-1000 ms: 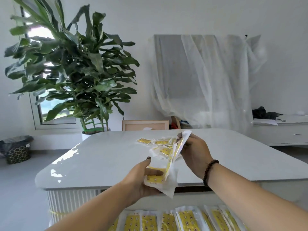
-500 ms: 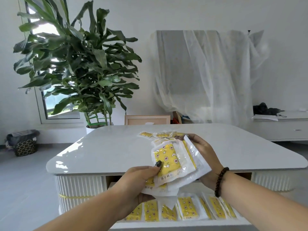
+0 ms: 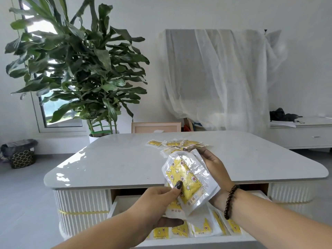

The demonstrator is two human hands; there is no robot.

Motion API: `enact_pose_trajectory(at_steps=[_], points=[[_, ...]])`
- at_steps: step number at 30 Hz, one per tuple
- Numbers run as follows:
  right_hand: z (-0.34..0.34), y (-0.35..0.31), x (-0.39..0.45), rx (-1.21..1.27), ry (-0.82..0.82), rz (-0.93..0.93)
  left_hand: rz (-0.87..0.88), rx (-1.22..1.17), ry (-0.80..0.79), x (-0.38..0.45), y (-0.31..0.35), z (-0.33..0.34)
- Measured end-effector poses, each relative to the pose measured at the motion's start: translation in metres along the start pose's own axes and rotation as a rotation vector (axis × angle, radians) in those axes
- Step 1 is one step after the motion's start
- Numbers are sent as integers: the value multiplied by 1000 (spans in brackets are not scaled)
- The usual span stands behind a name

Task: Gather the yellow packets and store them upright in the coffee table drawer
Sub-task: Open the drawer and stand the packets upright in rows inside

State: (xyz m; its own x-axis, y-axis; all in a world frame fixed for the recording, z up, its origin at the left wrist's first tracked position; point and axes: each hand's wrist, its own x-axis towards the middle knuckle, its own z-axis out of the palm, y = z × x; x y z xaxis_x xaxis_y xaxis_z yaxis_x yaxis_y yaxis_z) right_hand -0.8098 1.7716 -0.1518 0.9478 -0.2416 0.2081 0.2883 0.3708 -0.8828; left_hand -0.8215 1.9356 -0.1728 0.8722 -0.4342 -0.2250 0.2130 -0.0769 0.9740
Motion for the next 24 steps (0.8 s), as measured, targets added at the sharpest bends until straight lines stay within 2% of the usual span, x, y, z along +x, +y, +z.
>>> enact_pose_trajectory(at_steps=[4, 7, 12, 16, 24], points=[[-2, 3, 1, -141, 38, -29, 9, 7, 8, 5, -2, -2], [-2, 1, -6, -134, 55, 21, 31, 28, 21, 4, -2, -3], [-5, 3, -11, -250, 33, 142, 120, 160, 161, 4, -2, -8], [-8, 11, -17, -399, -1, 110, 207, 257, 270, 5, -3, -10], [-27, 9, -15, -373, 190, 42, 339, 358, 286, 7, -2, -16]])
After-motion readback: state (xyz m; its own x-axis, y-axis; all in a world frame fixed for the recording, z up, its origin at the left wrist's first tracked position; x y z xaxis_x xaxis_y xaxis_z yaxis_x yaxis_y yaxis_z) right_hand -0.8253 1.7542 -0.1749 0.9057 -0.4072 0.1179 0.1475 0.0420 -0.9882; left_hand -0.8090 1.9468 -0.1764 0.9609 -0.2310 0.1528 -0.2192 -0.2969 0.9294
